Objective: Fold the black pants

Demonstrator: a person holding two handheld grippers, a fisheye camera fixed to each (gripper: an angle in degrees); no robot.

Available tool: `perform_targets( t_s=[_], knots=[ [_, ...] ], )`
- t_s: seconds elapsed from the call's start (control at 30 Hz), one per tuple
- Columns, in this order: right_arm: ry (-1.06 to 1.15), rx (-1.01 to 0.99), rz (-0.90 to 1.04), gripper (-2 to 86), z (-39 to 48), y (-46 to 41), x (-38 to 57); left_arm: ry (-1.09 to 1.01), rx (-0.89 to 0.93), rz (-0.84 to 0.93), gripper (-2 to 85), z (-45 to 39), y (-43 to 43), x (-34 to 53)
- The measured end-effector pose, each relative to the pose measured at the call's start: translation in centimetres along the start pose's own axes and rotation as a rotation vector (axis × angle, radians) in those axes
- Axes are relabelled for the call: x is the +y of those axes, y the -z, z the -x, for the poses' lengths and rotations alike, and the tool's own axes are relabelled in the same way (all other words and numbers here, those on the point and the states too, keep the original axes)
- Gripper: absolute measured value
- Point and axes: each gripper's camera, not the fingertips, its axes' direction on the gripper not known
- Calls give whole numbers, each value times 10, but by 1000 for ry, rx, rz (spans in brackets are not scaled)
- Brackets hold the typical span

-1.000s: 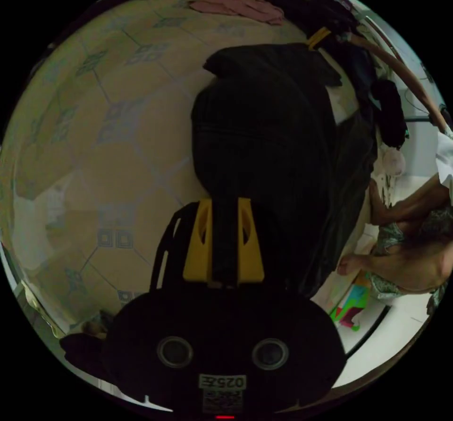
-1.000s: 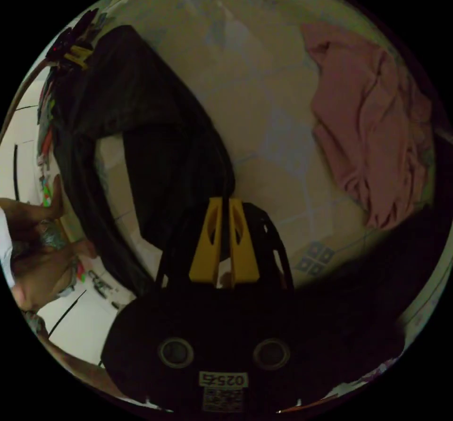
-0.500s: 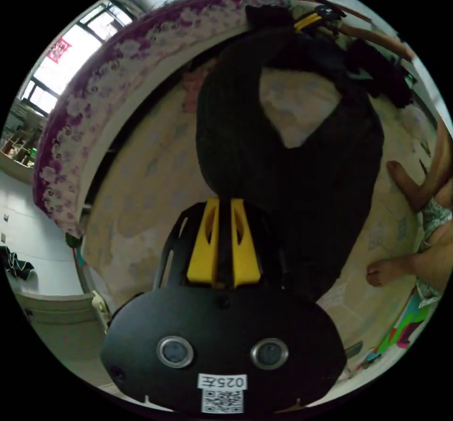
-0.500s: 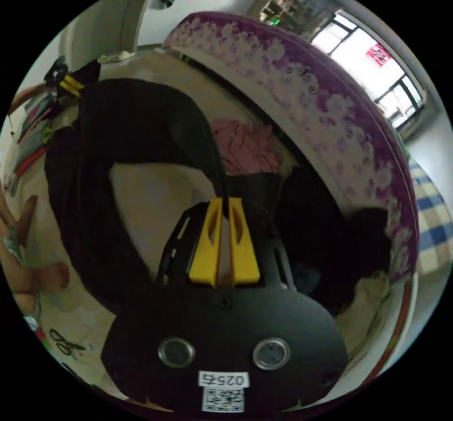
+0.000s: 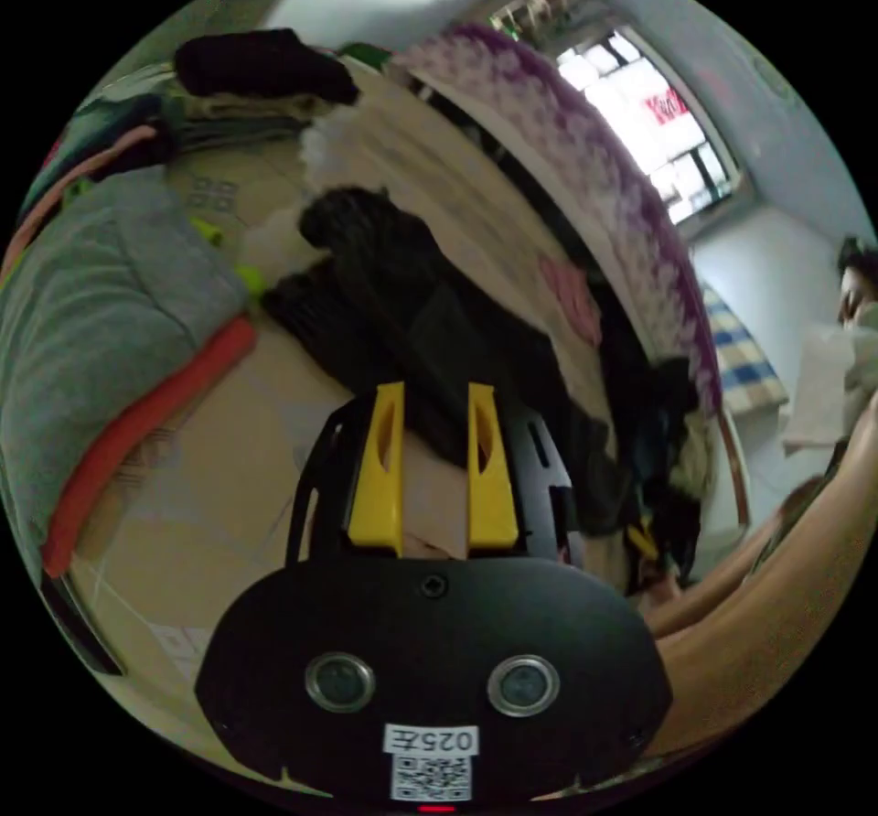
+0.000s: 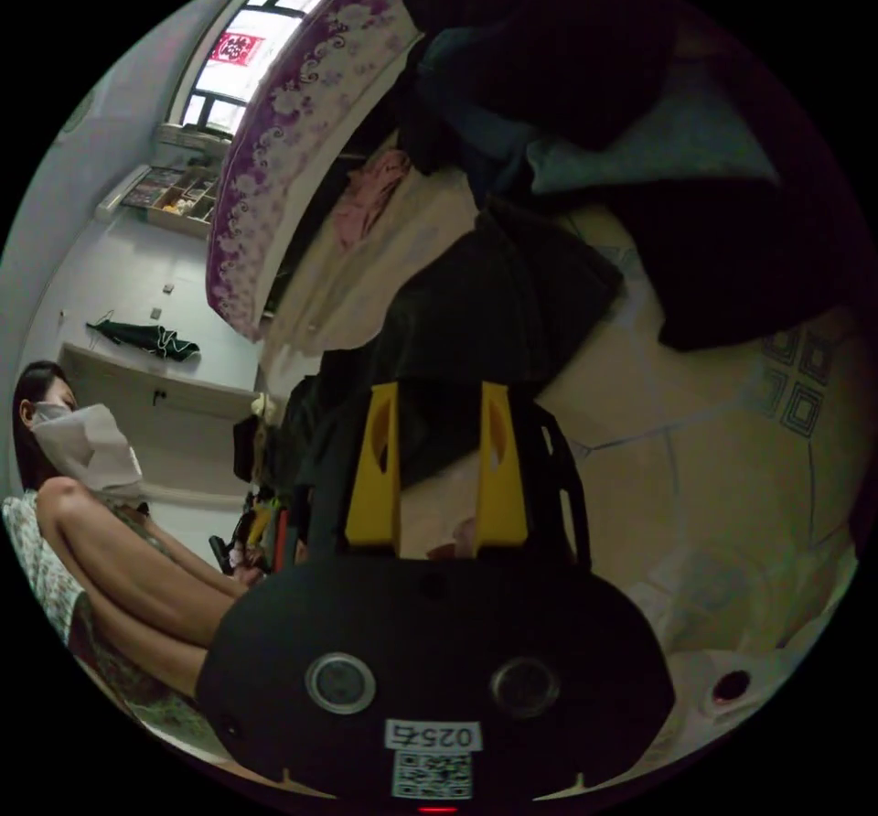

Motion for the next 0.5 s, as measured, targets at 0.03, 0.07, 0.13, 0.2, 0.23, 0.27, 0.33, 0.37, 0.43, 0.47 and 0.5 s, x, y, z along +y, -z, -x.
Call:
perform_targets(
  t_s=[0.03,0.07,0.13,0.2,0.23,0.27,0.33,0.37,0.43,0.47,0.5],
  knots=[
    [-4,6,10,131,-5,6,-1,51,-14,-57,83,15,11,-6],
    [-6,16,15,132,-10,14,-4,104,-13,-96,90,31,19,-16],
    [30,65,-5,133,-15,28,-12,106,-9,-100,99,47,23,-34],
    [75,155,-23,135,-17,43,-23,153,-79,-129,106,60,27,-50],
    [105,186,-21,136,-18,52,-31,202,-101,-165,110,69,30,-59],
    [128,224,12,136,-21,58,-38,226,-117,-188,118,75,32,-68],
    [153,297,43,136,-26,68,-45,269,-151,-164,126,84,31,-80],
    [156,317,49,136,-31,76,-47,309,-156,-151,128,91,29,-84],
    [127,322,34,137,-43,91,-47,370,-97,-95,122,105,20,-87],
    [92,317,8,137,-51,102,-44,398,-74,-77,113,111,17,-88],
    [73,310,-8,137,-55,108,-41,392,-82,-82,101,112,18,-89]
  ],
)
